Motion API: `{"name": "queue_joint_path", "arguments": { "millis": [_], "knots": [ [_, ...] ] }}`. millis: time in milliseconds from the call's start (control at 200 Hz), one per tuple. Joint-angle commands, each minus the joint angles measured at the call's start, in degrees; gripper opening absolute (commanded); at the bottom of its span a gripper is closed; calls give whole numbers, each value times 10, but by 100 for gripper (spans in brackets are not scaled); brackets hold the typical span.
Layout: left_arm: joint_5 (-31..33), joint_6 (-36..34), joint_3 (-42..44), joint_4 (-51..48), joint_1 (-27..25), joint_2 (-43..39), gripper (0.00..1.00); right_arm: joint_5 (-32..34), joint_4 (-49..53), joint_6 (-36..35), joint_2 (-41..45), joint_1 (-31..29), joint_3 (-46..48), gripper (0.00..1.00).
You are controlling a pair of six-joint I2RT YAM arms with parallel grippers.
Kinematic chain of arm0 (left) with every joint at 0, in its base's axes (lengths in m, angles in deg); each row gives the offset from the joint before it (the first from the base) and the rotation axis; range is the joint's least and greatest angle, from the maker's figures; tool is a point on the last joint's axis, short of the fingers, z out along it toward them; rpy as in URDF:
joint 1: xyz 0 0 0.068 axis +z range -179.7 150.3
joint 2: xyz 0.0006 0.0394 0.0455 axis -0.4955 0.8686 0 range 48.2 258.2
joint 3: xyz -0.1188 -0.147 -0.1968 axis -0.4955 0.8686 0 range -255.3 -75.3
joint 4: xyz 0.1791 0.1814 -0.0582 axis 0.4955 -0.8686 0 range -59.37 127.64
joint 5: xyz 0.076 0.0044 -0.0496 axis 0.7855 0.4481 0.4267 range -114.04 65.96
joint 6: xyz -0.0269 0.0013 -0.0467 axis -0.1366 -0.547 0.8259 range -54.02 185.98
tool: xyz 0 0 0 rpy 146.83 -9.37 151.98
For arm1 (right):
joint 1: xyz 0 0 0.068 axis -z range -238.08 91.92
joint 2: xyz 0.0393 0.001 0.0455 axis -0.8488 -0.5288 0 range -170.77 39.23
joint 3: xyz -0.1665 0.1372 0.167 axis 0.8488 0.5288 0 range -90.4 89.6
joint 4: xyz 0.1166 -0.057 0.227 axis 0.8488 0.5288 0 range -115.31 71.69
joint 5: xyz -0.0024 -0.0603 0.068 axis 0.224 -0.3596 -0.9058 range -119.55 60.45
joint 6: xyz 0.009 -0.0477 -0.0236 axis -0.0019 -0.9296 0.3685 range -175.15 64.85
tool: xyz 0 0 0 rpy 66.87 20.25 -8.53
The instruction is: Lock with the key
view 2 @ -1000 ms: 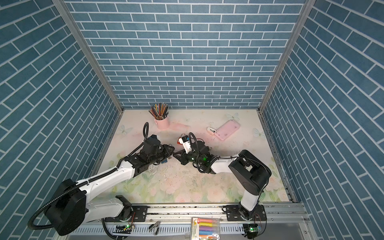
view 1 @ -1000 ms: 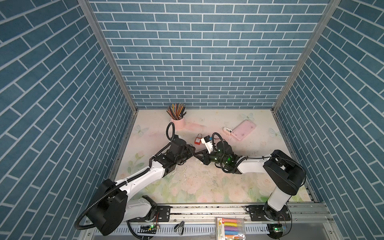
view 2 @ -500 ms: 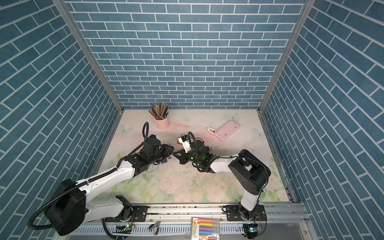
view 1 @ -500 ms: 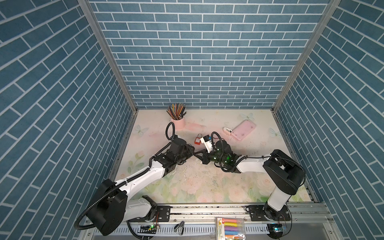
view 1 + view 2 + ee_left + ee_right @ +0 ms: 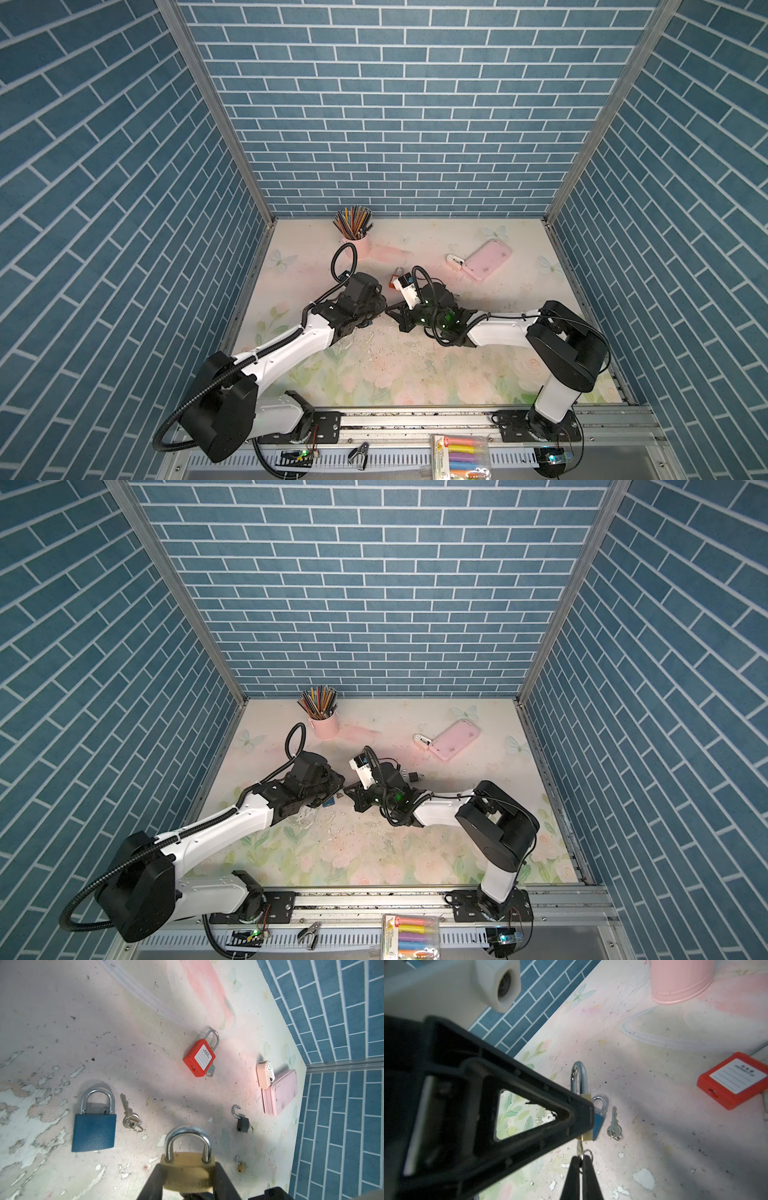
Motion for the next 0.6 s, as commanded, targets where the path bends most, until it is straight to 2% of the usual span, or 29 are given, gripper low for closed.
{"name": "queue_joint_path", "arguments": {
  "millis": [0,175,475,595],
  "knots": [
    [25,10,-15,-11,0,6,0,-13,-9,-63,-5,-14,-11,0],
    [19,9,-20,11,23,-3,0,-36,-31,-51,4,-14,25,0],
    [35,15,-47,35,139,-41,0,-49,-110,-1,24,-14,151,0],
    [46,17,-51,38,156,-49,0,-49,-122,4,33,-14,167,0]
  ]
}}
